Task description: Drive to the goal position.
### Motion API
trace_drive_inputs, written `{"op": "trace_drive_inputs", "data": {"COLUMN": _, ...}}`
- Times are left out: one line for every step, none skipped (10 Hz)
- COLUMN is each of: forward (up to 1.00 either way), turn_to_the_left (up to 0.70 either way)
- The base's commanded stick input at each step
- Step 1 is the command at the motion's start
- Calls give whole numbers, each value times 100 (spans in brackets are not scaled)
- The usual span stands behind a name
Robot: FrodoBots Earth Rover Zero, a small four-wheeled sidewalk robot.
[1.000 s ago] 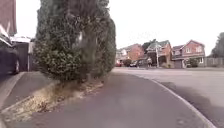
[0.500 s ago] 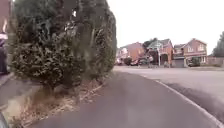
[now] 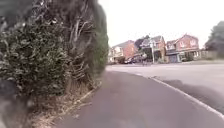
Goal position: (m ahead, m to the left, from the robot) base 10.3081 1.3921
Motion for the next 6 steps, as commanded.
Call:
{"op": "trace_drive_inputs", "data": {"forward": 100, "turn_to_the_left": -40}}
{"op": "trace_drive_inputs", "data": {"forward": 100, "turn_to_the_left": -22}}
{"op": "trace_drive_inputs", "data": {"forward": 100, "turn_to_the_left": -2}}
{"op": "trace_drive_inputs", "data": {"forward": 100, "turn_to_the_left": 0}}
{"op": "trace_drive_inputs", "data": {"forward": 100, "turn_to_the_left": 0}}
{"op": "trace_drive_inputs", "data": {"forward": 100, "turn_to_the_left": 0}}
